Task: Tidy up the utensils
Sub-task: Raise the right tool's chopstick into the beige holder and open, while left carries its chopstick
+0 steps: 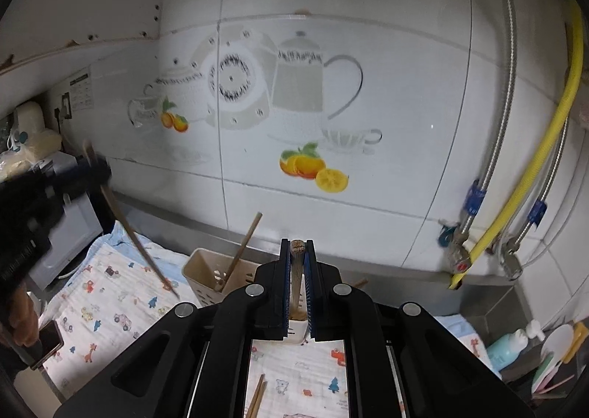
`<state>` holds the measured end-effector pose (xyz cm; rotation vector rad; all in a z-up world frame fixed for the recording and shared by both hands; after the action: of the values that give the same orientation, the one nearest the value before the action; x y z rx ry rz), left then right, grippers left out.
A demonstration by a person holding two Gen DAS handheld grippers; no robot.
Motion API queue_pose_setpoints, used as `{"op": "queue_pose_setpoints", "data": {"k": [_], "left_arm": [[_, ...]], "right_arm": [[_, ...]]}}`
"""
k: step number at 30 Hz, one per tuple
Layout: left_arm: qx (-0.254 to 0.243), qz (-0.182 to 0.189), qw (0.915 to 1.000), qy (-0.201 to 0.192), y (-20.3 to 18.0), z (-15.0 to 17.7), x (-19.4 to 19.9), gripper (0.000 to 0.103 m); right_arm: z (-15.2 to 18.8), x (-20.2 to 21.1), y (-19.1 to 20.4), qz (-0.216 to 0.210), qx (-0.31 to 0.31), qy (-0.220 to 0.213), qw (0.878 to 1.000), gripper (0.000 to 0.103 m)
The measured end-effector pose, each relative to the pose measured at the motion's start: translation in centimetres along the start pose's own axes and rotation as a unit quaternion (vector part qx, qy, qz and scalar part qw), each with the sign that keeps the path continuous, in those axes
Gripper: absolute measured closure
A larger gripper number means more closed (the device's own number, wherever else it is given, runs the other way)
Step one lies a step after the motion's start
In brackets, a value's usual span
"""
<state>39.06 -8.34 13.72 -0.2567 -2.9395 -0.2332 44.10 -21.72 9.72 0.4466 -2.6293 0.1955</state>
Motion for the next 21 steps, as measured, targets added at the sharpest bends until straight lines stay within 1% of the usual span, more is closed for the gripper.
{"op": "queue_pose_setpoints", "data": {"k": [5, 8, 12, 16, 19, 21], "left_arm": [[0.003, -0.011, 0.9997, -0.022, 0.4, -1.4, -1.4, 0.098], [0.007, -0.015, 0.9996, -0.023, 0.7, -1.4, -2.6, 0.098], [0.021, -0.022, 0.9995, -0.007, 1.5, -0.2, -4.5, 0.098], [0.048, -0.019, 0.9985, 0.015, 2.4, 1.6, -6.0, 0.097], [0.053, -0.023, 0.9979, 0.029, 2.9, 2.7, -6.8, 0.097], [0.057, -0.022, 0.9974, 0.037, 3.1, 3.2, -7.2, 0.097]], "right_arm": [[1.0, -1.7, -0.2, -0.003, -0.003, 0.013, 1.000, 0.096], [1.3, -2.4, -0.2, -0.004, -0.002, 0.018, 1.000, 0.096], [1.6, -3.0, -0.3, -0.006, -0.004, 0.021, 1.000, 0.096], [2.0, -3.6, -0.1, -0.007, -0.002, 0.024, 1.000, 0.096], [2.2, -3.9, 0.0, -0.003, 0.000, 0.024, 1.000, 0.096], [2.2, -3.9, 0.0, -0.006, -0.001, 0.023, 1.000, 0.093]]}}
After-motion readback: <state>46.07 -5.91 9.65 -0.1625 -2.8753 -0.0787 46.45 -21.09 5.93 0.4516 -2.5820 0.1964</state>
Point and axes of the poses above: each gripper's, at about its wrist camera, not at the fingertips, and x roughly against the way its jaws point, y to its left, z to its underside, the point moved 6 cm from there along -x, roughly the way its jaws point, and after that the axes turned 5 degrees about -y, right-handed, at the moved point
